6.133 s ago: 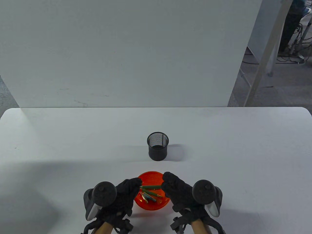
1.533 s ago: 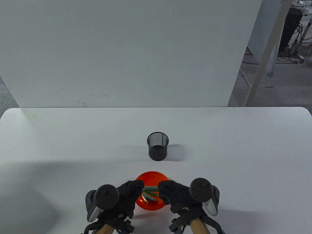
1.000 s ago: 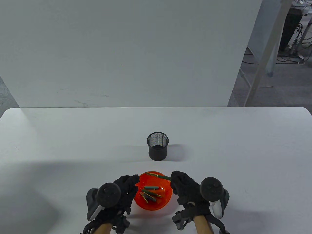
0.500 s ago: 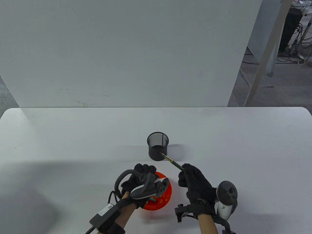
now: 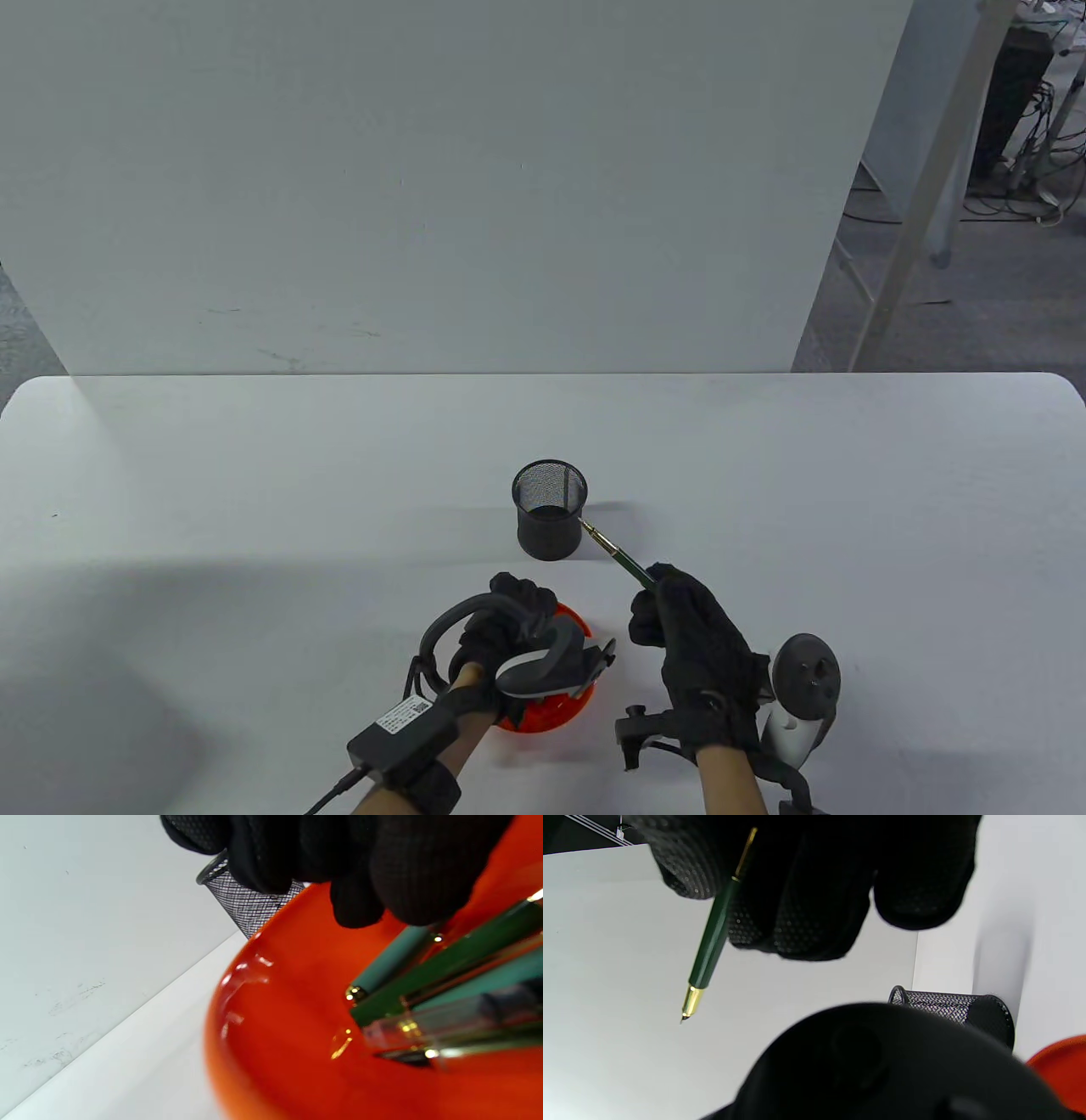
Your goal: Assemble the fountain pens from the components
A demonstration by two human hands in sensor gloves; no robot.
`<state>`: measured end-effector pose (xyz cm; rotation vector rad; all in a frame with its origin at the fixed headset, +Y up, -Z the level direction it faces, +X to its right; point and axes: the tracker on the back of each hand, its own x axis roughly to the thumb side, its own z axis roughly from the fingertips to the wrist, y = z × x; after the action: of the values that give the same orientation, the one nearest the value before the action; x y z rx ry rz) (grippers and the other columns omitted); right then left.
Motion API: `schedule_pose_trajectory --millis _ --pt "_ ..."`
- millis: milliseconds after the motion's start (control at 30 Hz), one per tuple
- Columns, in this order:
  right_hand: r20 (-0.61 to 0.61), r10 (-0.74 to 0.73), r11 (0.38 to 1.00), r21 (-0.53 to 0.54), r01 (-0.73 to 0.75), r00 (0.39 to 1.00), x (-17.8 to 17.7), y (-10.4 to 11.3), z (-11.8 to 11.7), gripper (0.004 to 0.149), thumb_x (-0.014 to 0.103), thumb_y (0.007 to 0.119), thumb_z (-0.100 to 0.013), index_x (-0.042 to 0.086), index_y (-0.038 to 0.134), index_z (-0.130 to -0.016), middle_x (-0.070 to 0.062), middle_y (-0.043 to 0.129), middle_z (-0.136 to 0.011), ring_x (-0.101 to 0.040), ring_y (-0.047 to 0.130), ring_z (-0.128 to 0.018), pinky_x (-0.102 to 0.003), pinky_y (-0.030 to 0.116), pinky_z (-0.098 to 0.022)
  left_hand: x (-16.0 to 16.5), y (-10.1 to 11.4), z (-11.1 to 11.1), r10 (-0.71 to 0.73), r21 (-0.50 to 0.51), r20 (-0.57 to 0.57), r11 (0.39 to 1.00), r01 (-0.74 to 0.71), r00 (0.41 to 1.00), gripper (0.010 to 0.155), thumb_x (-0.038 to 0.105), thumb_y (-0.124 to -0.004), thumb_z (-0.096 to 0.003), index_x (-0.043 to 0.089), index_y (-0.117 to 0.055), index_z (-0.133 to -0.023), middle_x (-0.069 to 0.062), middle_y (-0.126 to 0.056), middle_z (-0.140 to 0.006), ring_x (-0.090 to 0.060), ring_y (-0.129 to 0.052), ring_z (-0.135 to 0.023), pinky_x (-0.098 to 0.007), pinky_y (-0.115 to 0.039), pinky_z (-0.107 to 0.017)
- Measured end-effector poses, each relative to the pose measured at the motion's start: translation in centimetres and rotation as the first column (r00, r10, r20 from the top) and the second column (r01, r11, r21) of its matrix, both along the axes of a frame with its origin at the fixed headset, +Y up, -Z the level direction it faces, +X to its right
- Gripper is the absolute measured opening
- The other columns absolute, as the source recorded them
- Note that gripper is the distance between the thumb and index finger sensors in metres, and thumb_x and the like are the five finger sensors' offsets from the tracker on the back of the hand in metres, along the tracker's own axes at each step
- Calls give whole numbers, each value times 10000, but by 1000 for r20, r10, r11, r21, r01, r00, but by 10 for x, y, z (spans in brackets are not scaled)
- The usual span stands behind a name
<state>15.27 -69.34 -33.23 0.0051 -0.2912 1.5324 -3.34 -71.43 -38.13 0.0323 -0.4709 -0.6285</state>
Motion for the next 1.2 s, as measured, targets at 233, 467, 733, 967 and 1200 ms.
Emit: schedule_pose_trajectory --millis 233,467,733,967,1200 --pt "18 -14 1000 1 14 1000 2 1 0 480 453 673 -583 131 793 -919 -12 955 -667 -159 983 -508 -468 843 -494 9 -12 0 -77 -33 -44 997 76 996 472 523 -843 -456 353 -843 -897 80 -777 -912 -175 -836 -813 -476 -606 -774" --pt "13 -8 1000 -2 8 1000 1 2 0 481 455 671 -584 132 792 -919 -12 956 -666 -158 983 -509 -469 843 -494 13 -11 4 -101 -58 -47 994 98 994 460 498 -827 -470 356 -829 -907 85 -753 -933 -172 -822 -834 -479 -601 -780" --pt "6 8 1000 -3 -8 1000 1 1 2 480 452 674 -582 130 797 -916 -14 958 -663 -159 985 -504 -469 845 -490 3 5 14 -23 -5 22 1000 23 999 497 524 -796 -449 357 -810 -916 78 -719 -944 -174 -789 -849 -485 -564 -788" --pt "-2 39 999 -1 -39 999 -1 1 1 438 431 661 -581 206 790 -934 -11 925 -701 -187 951 -573 -494 818 -524 -64 79 39 414 41 -18 910 -413 910 488 530 -713 -464 417 -701 -939 101 -612 -1054 -197 -733 -997 -479 -580 -799" --pt "-26 124 992 2 -124 992 -5 1 3 418 413 642 -578 237 786 -928 -21 882 -722 -230 901 -632 -530 786 -555 -134 63 57 978 -90 -107 171 -981 180 499 432 -676 -520 329 -603 -1003 -35 -778 -946 -170 -998 -703 -452 -820 -606"
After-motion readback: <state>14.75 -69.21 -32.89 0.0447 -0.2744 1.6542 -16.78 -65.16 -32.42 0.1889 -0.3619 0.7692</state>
